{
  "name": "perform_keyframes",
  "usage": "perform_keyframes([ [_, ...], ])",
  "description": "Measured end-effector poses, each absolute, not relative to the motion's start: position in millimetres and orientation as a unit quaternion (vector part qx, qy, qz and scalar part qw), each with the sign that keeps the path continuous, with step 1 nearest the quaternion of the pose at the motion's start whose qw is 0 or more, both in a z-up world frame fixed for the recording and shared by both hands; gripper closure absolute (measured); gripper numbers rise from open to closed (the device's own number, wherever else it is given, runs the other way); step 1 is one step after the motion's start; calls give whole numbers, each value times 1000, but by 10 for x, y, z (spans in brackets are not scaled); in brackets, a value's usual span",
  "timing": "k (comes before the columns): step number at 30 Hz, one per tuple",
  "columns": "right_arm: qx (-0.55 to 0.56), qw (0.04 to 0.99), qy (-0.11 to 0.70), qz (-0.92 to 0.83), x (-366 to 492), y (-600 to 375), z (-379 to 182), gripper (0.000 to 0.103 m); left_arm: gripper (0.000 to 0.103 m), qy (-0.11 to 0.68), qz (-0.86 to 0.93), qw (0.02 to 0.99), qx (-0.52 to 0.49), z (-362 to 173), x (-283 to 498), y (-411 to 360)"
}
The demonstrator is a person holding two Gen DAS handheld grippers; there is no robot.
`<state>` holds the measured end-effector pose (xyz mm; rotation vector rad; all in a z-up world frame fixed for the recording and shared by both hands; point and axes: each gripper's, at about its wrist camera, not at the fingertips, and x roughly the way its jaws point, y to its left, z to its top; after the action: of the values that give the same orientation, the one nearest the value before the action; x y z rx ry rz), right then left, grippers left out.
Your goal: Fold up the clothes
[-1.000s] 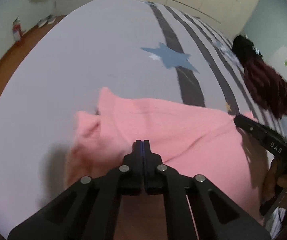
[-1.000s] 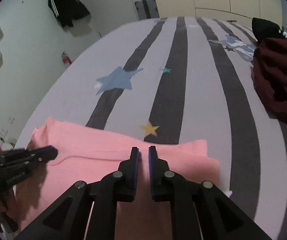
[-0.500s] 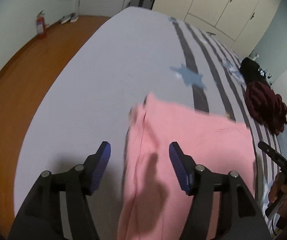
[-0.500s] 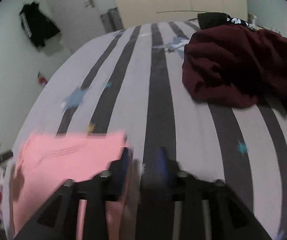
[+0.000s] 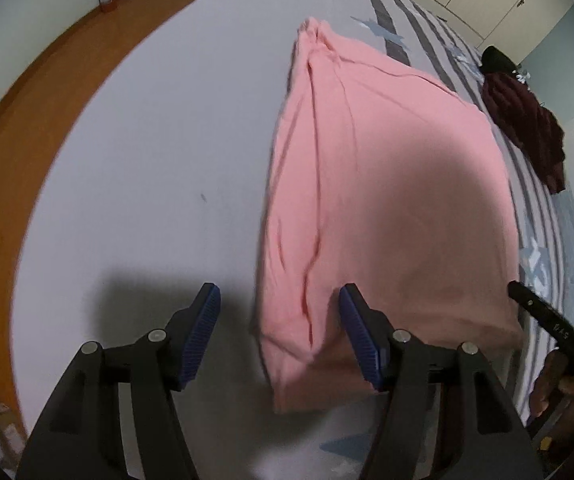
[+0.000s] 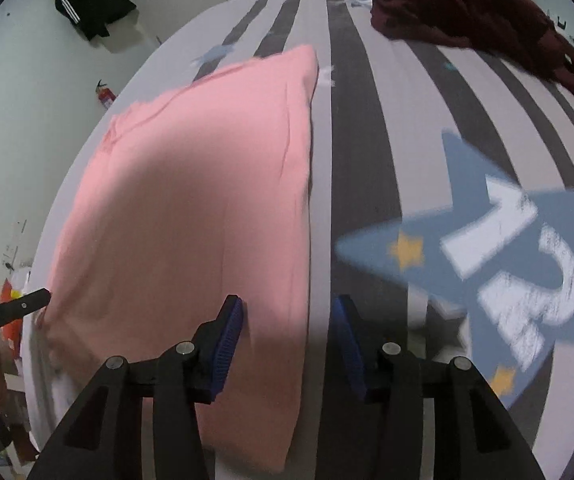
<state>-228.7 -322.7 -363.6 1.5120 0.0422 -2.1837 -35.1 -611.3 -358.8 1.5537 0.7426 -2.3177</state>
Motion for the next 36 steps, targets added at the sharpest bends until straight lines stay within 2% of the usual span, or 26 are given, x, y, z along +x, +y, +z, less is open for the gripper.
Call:
perform_keyframes([
  [12, 559, 245, -12, -792, -1852, -3143, -3690, 58, 44, 256, -810, 99, 518, -3649, -233, -5975],
  [16, 563, 237, -29, -791, -1836, -3193, -3705, 56, 59, 234, -818, 81, 519, -3662, -355, -5869],
  [19, 561, 238, -30, -792, -1788, -3237, -3737, 56, 78, 227, -822, 73, 518, -3683, -394, -5838],
  [20, 560, 241, -31, -792, -1789, -3240, -3742, 60, 85, 226, -822, 71, 517, -3660, -367, -5829],
  [21, 560, 243, -32, -791, -1797, -3234, -3747, 62, 87, 226, -823, 69, 516, -3626, -324, -5819],
  [22, 561, 244, -33, -790, -1805, -3225, -3750, 69, 89, 227, -824, 68, 516, -3592, -281, -5809],
  [23, 561, 245, -30, -790, -1806, -3214, -3743, 81, 90, 227, -824, 66, 515, -3558, -238, -5799],
  [26, 558, 261, -20, -788, -1791, -3176, -3675, 90, 92, 228, -826, 61, 512, -3456, -109, -5770],
  [32, 554, 280, -11, -784, -1515, -3023, -3367, 94, 93, 224, -821, 47, 523, -3292, 222, -5620],
  [36, 589, 288, 8, -755, -966, -2784, -3269, 94, 93, 244, -793, 42, 557, -3223, 749, -5440],
])
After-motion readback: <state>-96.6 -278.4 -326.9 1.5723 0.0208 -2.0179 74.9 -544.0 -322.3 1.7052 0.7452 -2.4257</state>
